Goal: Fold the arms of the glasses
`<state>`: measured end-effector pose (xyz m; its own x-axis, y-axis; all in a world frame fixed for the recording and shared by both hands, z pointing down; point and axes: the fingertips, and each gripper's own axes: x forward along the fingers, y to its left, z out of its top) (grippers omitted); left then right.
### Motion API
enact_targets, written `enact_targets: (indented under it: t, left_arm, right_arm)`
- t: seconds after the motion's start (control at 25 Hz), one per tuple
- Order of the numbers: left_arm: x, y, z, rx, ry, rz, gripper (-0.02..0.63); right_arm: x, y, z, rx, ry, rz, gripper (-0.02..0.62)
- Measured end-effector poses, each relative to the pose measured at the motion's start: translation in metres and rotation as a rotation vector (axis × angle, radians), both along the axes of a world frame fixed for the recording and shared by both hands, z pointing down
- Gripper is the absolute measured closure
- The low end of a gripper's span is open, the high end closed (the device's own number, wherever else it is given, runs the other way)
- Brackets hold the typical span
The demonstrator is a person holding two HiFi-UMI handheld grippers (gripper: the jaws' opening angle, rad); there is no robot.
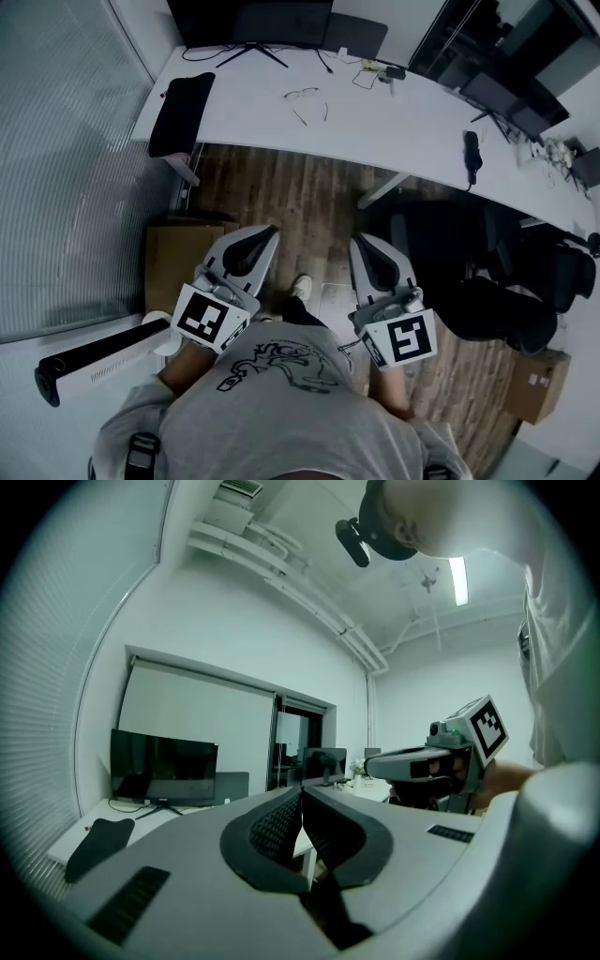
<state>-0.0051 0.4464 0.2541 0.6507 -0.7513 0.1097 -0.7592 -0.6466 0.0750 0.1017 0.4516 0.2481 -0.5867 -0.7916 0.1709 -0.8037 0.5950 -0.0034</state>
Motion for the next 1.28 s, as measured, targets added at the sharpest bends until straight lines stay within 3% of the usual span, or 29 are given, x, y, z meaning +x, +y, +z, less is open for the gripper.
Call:
enact_targets:
  t: [0.76,1.28]
  left_arm:
    - [0.106,-0.101,0.011,-0.016,-0.020,0.019,0.584]
    - [0.092,-0.178,0.027,-0.035,-0.010,-0.010,0.584]
  right_arm:
    - [0.104,-0.098,0.008,-0.003,-0.008,0.004,0.586]
    - [0.094,-0.171,0.024,-0.029,0.001,-0.007,0.586]
